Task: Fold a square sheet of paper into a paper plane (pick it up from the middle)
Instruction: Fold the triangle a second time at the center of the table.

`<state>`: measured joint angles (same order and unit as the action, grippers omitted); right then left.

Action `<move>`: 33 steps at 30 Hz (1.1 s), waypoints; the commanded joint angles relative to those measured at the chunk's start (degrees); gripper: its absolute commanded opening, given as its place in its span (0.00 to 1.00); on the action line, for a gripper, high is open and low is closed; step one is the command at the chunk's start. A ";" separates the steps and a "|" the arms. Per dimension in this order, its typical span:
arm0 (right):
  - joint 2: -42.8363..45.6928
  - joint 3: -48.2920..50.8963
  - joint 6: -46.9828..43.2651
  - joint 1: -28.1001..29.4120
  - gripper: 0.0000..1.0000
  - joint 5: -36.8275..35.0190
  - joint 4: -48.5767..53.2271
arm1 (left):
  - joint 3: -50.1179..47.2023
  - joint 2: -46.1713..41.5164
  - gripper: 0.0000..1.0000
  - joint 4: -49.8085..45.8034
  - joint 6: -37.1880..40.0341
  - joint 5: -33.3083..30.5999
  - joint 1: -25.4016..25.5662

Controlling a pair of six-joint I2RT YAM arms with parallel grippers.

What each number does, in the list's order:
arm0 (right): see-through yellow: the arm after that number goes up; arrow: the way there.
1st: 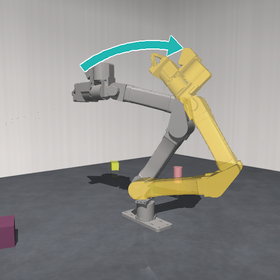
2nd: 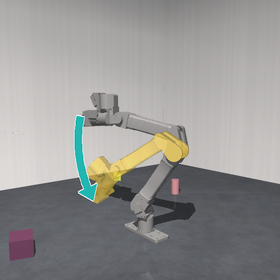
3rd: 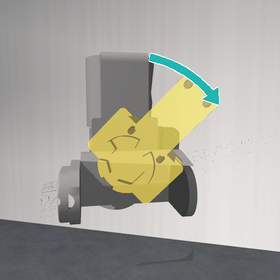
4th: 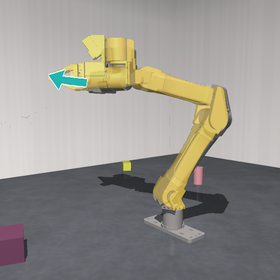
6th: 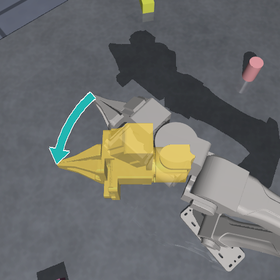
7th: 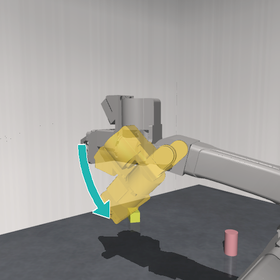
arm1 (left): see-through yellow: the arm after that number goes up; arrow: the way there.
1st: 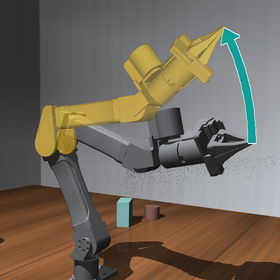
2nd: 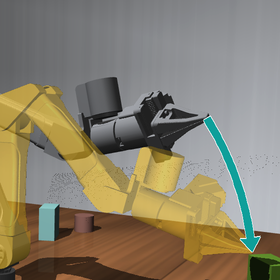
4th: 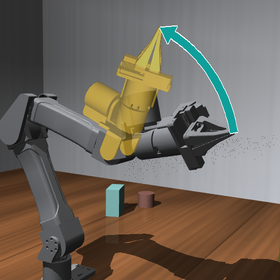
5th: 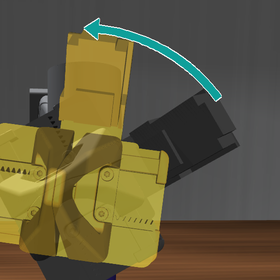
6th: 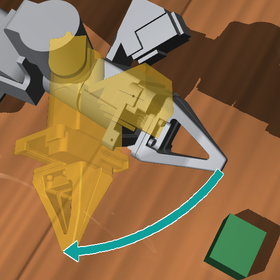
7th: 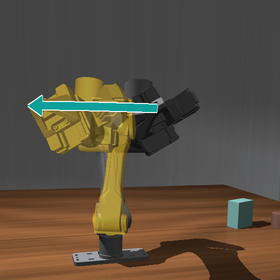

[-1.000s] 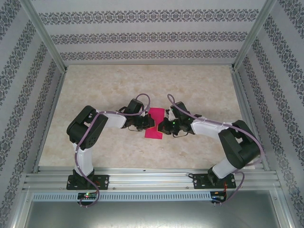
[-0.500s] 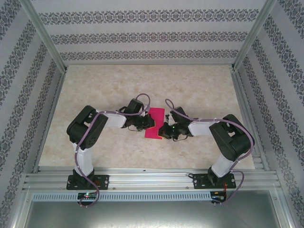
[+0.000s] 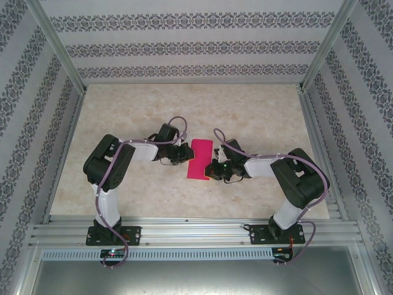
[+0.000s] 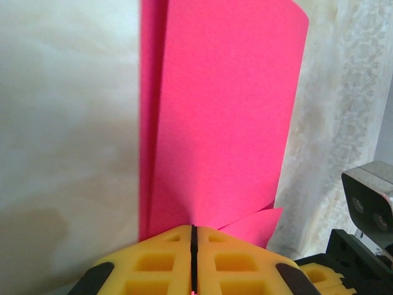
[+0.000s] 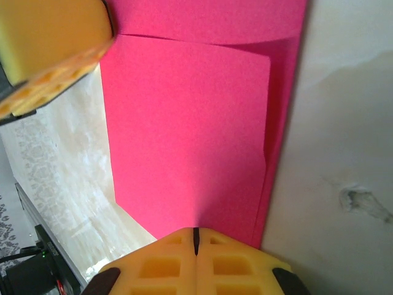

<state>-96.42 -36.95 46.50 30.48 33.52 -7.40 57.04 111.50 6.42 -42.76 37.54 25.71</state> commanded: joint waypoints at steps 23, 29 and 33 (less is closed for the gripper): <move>-1.87 1.71 -0.01 -0.51 0.00 -1.99 7.33 | 2.36 -2.01 0.13 -3.79 3.10 3.34 3.99; 2.36 -2.04 -0.77 -0.43 0.00 0.43 10.48 | 2.24 1.64 0.12 -4.97 2.41 -1.54 3.96; 5.75 -5.58 -0.93 0.22 0.00 0.84 12.57 | 1.79 1.88 0.12 -6.41 2.85 -4.05 3.90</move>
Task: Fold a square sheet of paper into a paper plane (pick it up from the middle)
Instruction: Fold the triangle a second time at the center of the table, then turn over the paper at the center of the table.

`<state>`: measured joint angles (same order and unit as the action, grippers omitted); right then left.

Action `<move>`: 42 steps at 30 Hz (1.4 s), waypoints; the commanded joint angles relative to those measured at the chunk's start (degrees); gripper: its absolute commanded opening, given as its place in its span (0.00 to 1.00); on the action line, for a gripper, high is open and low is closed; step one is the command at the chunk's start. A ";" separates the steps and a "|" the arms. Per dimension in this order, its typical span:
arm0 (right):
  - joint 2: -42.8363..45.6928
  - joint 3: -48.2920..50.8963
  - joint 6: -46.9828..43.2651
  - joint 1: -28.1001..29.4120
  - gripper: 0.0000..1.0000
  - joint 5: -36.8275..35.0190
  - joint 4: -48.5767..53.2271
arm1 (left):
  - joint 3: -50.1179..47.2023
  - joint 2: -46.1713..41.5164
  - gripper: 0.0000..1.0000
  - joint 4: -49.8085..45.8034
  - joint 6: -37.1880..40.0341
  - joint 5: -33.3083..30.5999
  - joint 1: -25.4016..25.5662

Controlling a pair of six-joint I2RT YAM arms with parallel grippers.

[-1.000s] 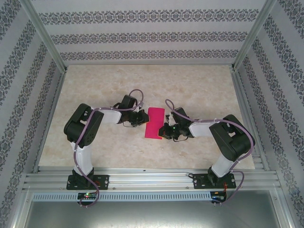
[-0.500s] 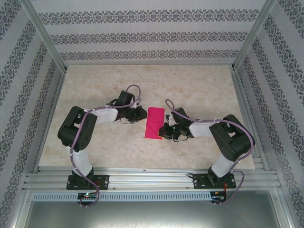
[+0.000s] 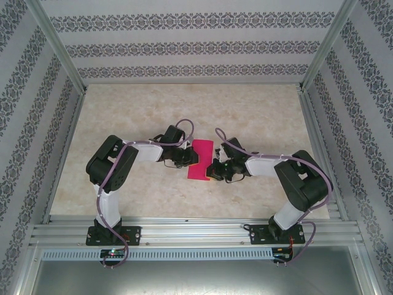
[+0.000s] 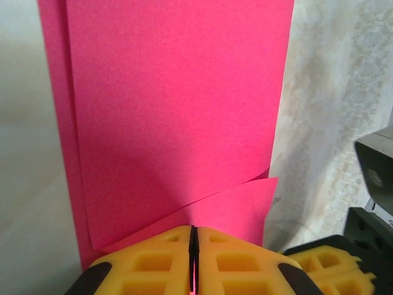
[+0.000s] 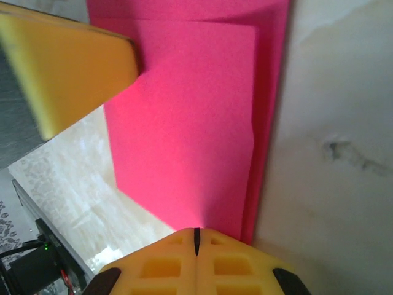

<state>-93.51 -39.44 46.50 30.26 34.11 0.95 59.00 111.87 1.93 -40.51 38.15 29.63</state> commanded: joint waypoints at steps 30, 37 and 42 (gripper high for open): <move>12.53 9.23 -0.30 -1.78 0.13 -6.78 6.02 | -0.69 0.81 0.11 -1.51 0.86 -2.70 -0.01; 16.48 5.23 0.30 -2.03 0.33 -14.52 9.60 | -1.43 -1.15 0.12 0.70 -0.36 -1.96 0.31; 15.64 5.07 1.67 -2.10 0.41 -15.26 7.88 | -0.65 -1.05 0.13 0.44 -0.51 -1.41 0.64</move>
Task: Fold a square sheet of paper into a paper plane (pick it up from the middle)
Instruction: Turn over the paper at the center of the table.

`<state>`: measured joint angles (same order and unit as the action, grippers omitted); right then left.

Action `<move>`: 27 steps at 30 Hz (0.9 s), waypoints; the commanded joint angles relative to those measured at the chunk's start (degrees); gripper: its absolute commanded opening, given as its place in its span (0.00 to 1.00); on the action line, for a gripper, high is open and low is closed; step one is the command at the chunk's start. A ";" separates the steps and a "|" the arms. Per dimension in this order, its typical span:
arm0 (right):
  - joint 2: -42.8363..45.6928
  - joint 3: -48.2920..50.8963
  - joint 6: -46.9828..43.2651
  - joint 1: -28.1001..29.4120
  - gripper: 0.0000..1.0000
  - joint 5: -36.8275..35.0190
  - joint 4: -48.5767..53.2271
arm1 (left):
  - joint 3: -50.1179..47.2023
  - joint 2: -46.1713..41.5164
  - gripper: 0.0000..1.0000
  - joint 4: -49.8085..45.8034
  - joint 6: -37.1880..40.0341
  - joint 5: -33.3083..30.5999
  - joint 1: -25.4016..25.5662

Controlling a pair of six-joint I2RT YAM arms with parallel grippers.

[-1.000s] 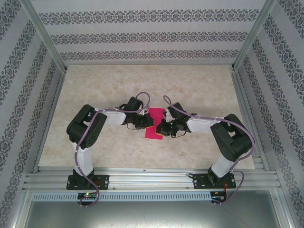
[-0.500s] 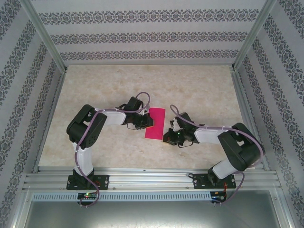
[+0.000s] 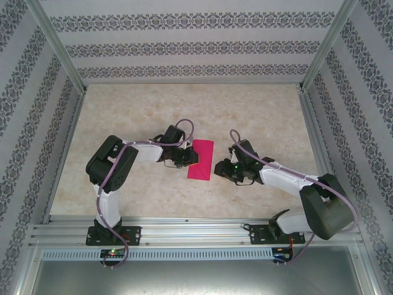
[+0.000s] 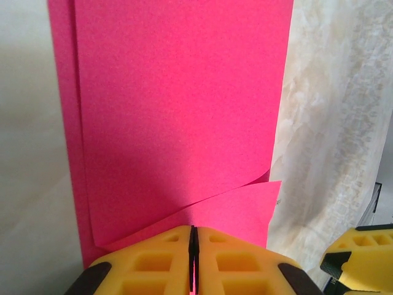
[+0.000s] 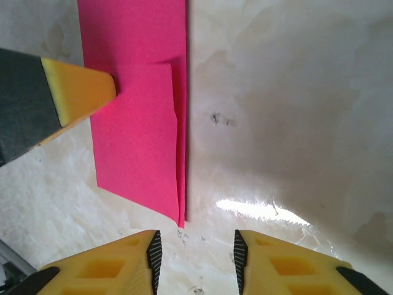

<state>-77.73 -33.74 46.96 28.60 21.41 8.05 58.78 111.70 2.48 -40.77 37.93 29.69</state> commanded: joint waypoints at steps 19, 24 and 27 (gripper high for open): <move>-8.05 -4.51 3.25 -0.65 0.48 2.81 -5.20 | -0.14 -0.52 0.14 -1.13 0.09 -1.83 0.67; -11.00 -6.05 4.14 -0.64 0.48 5.30 -7.93 | -0.36 -0.34 0.14 -0.23 -0.23 -1.23 0.65; -12.85 -6.62 5.11 -0.72 0.48 5.31 -9.06 | -0.21 -0.35 0.14 -0.34 -0.20 -1.28 0.64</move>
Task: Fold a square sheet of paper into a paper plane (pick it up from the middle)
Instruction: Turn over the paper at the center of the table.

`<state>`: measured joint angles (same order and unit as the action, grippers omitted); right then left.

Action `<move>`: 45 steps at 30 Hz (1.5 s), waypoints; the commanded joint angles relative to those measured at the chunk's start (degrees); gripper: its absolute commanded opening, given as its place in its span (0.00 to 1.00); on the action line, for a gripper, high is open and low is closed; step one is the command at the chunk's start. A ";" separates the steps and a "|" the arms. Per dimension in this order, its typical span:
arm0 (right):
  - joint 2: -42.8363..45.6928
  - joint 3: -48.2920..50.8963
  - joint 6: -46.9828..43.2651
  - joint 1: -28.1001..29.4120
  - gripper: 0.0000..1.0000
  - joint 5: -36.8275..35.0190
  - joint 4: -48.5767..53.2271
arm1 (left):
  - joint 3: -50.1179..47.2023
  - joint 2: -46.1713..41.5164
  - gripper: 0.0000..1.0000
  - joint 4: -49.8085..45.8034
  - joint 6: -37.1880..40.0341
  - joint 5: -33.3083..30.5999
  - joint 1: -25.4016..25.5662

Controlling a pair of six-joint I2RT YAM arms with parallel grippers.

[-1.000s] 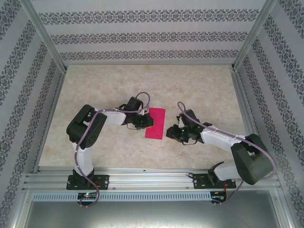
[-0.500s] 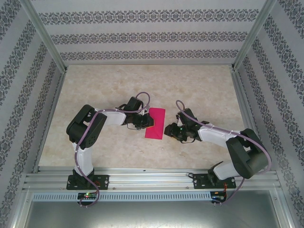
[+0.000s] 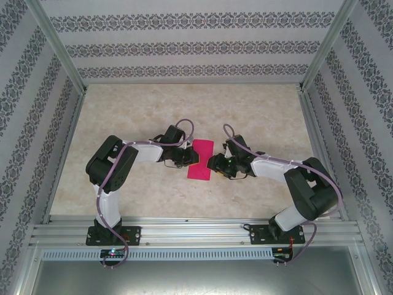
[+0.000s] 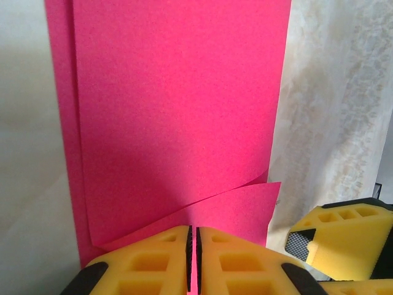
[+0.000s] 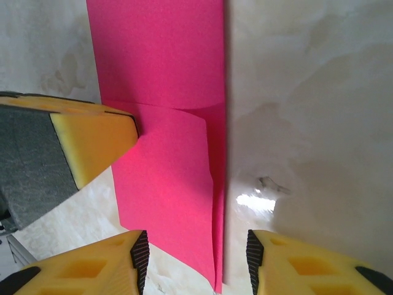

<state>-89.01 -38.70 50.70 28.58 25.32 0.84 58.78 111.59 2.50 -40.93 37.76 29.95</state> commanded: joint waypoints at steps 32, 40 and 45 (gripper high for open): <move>-8.34 -0.15 6.70 0.40 0.37 4.12 -15.35 | -0.34 -2.58 0.14 -0.58 -0.88 -2.05 0.37; -10.06 0.47 6.38 0.38 0.16 6.09 -19.94 | -1.83 -8.24 0.17 1.47 -3.00 -3.87 0.38; -4.44 -0.93 2.01 -0.01 0.07 5.61 -13.14 | -5.48 -20.05 0.18 -5.31 -0.63 -17.12 0.19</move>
<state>-97.73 -38.85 56.07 28.36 30.46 -15.11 54.96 98.17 1.15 -42.81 29.82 29.95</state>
